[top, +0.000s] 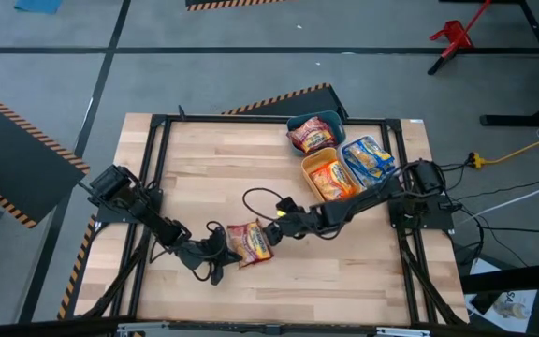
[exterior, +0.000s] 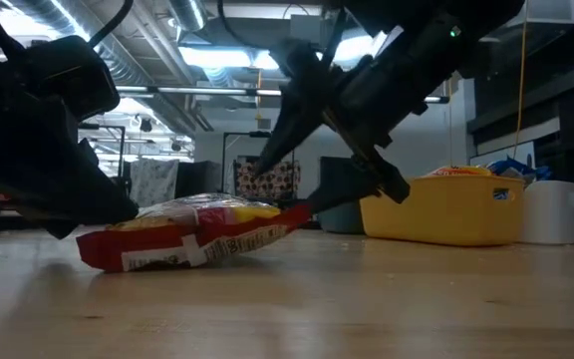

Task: Sort Maruchan noodles
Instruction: Put the red noodle pack into the blue bin

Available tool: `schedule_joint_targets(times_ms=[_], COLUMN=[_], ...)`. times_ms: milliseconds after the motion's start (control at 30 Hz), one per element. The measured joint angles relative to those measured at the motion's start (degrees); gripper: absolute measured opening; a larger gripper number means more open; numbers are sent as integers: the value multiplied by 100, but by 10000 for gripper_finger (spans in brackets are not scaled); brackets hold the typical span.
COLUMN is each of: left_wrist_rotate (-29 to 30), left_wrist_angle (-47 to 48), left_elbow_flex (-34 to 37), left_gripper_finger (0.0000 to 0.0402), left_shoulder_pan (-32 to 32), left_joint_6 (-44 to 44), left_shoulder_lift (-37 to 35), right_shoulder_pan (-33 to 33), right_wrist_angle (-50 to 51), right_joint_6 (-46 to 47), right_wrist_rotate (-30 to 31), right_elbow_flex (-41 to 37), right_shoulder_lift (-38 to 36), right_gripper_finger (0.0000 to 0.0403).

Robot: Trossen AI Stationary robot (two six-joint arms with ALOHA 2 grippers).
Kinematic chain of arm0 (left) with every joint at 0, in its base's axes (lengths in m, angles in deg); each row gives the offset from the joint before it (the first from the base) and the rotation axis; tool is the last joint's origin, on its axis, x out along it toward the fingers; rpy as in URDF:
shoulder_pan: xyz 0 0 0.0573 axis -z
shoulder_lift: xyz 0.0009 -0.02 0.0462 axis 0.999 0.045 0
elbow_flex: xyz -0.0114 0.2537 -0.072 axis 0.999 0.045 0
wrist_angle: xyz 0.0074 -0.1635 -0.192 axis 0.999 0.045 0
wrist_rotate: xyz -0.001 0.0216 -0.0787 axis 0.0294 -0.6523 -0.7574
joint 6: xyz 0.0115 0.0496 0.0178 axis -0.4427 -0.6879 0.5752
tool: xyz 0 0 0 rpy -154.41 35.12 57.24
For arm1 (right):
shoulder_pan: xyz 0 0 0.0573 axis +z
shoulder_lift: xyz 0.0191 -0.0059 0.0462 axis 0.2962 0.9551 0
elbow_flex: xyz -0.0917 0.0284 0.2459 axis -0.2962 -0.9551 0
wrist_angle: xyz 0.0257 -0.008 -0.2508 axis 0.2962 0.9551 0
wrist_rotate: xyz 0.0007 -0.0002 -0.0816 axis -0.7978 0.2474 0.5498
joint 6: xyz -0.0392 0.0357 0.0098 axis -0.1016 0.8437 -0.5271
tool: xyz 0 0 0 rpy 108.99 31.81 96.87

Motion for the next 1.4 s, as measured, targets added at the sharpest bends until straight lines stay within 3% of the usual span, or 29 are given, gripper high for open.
schedule_joint_targets(times_ms=[333, 733, 1100, 1400], left_wrist_rotate=[-15, -37, -37, -177], left_wrist_angle=[94, 271, 343, 343], left_elbow_flex=[0, -1, 0, 4], left_gripper_finger=[0, 0, 0, 0], left_shoulder_pan=[0, 2, -56, -187], left_joint_6=[2, 3, -31, -194], left_shoulder_lift=[-2, -9, -9, -2], right_shoulder_pan=[66, 59, 68, -60], right_wrist_angle=[-246, -1678, -1858, -1965], right_joint_6=[-575, -606, -1402, -1563], right_wrist_rotate=[93, -652, -1328, -1230], right_elbow_flex=[0, -1, -1, -2], right_shoulder_lift=[74, 863, 881, 881], right_gripper_finger=[296, 296, 296, 296])
